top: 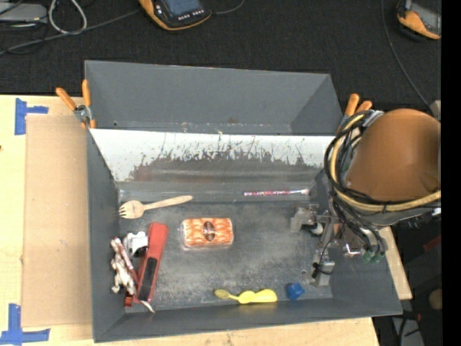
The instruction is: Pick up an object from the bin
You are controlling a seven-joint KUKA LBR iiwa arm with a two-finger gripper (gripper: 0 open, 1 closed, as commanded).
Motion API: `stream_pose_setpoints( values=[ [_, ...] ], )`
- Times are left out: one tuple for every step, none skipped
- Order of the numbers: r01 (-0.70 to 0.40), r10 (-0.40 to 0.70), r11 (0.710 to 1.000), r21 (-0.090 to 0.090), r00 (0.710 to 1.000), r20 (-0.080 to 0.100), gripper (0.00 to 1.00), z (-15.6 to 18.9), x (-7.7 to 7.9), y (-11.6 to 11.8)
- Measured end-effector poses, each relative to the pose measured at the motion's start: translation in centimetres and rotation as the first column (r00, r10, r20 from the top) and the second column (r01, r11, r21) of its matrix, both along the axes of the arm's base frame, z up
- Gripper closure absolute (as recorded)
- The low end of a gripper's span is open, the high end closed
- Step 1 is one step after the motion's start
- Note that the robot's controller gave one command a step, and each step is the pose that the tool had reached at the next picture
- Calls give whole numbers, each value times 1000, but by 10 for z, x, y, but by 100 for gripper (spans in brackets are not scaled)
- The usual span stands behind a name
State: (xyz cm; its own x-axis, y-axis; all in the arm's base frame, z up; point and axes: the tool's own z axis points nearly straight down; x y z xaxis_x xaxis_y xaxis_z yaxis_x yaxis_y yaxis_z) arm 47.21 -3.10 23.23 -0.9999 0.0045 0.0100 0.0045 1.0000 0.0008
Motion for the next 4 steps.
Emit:
stream_pose_setpoints(
  values=[
    [-1,1,1000,-1,1000,8,0,4,1,0],
    [-72,72,997,0,997,11,0,-76,6,42],
    [8,-8,1000,1,1000,22,0,-71,12,117],
    [-41,41,999,-2,999,-2,0,-112,-4,152]
  ],
)
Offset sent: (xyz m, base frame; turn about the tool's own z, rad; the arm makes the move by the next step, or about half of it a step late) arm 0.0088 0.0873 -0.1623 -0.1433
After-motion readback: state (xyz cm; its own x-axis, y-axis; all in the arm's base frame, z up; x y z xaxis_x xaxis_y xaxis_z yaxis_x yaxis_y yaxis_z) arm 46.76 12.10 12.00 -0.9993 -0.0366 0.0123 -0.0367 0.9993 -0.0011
